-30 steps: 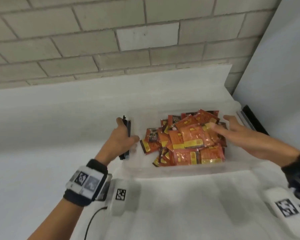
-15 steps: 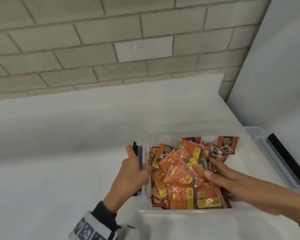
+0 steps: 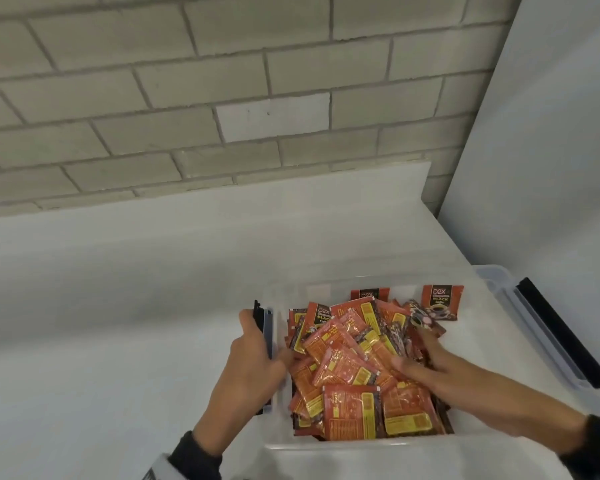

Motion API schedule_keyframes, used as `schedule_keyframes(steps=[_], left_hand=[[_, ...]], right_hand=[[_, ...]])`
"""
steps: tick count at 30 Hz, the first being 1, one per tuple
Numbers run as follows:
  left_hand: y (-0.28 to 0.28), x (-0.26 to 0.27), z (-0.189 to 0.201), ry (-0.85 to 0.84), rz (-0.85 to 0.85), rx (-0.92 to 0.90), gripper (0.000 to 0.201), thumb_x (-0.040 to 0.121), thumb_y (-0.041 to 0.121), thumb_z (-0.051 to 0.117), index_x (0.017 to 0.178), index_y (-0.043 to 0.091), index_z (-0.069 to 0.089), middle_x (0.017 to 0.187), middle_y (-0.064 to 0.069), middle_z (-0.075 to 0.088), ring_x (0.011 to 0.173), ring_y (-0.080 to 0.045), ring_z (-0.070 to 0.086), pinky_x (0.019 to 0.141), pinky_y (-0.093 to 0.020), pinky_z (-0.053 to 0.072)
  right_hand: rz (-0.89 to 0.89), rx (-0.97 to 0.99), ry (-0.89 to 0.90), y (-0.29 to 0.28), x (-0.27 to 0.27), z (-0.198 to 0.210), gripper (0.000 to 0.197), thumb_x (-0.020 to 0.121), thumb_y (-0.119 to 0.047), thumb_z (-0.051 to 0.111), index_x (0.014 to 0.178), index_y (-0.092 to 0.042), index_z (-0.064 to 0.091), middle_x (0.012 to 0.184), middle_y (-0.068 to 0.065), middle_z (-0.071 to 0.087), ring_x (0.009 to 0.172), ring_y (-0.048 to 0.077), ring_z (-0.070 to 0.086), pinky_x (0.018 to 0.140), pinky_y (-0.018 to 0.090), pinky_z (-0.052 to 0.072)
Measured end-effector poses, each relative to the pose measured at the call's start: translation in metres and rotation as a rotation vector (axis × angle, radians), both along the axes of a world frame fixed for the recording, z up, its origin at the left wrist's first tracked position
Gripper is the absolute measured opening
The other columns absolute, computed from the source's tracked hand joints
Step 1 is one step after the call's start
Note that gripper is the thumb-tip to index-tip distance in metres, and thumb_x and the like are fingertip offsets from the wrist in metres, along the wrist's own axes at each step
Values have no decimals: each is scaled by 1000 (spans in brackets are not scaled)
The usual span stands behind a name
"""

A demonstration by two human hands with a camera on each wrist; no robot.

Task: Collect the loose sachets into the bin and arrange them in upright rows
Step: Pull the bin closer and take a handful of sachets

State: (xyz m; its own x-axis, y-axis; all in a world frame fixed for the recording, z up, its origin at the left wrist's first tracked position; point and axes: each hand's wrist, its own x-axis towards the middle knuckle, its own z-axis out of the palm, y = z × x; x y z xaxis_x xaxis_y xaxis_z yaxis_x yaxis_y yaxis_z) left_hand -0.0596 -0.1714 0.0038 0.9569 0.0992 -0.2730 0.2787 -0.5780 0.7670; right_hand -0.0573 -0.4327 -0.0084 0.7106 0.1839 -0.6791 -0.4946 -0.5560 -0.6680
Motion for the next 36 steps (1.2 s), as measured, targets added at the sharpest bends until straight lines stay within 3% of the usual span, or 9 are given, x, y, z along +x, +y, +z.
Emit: schedule_keyframes(steps=[2,6,11,13,16,21,25,29,36], left_hand=[[0,0,0,1,5,6,44,91,20,61,113,22,23,89,10,50,72,-9,58,60,-26,56],[-1,-1,2,4,5,6,45,90,22,63,111,20,24,87,4,53,71,-11,59,56,-22,51],[-1,-1,3,-5,0,17,46,89,22,64,112,19,24,86,6,50,70,-11,57,52,-17,44],[-1,-1,3,-14,-5,14,47,88,20,65,112,19,24,86,6,50,69,-11,57,52,-18,45],[-4,0,4,-25,-23,33,47,88,17,64,112,21,24,85,10,47,69,-9,56,54,-21,48],[-4,0,3,-17,-4,53,48,87,16,65,113,20,24,86,7,48,71,-17,59,52,-23,46],[-4,1,0,-18,-5,69,49,88,18,65,112,21,22,85,7,47,69,-11,54,46,-16,39],[-4,2,-1,-12,-6,71,49,88,17,65,112,21,22,85,9,46,69,-10,53,46,-14,40],[-4,1,-3,-17,11,78,48,89,17,63,113,23,21,91,4,47,71,-10,53,53,-20,43]], right_hand=[[10,81,50,6,-1,0,122,62,-84,58,148,-40,-16,161,-10,-3,148,21,11,119,49,12],[5,129,34,-5,1,26,112,58,-81,63,149,-41,11,156,-8,25,137,17,32,114,45,26],[-412,99,-118,-31,21,44,84,85,-40,67,148,-23,15,129,-5,40,124,16,37,113,44,23],[-475,158,-117,-27,33,40,48,91,-27,61,131,-9,41,114,-6,51,113,14,45,108,32,27],[-443,211,-108,-4,43,33,11,94,-24,57,96,-15,62,90,0,68,88,11,59,82,24,39],[-191,313,-1,22,43,18,38,94,-38,57,127,-22,52,122,-1,66,113,16,62,102,33,45],[-215,188,11,12,33,26,82,90,-48,57,152,-18,12,154,-1,30,141,19,29,114,33,21],[-276,91,33,1,17,32,94,90,-55,50,152,-23,-14,162,-1,3,147,24,9,116,47,12],[-74,376,101,29,-8,26,77,85,-59,55,146,-46,10,147,-13,42,133,15,43,114,51,28]])
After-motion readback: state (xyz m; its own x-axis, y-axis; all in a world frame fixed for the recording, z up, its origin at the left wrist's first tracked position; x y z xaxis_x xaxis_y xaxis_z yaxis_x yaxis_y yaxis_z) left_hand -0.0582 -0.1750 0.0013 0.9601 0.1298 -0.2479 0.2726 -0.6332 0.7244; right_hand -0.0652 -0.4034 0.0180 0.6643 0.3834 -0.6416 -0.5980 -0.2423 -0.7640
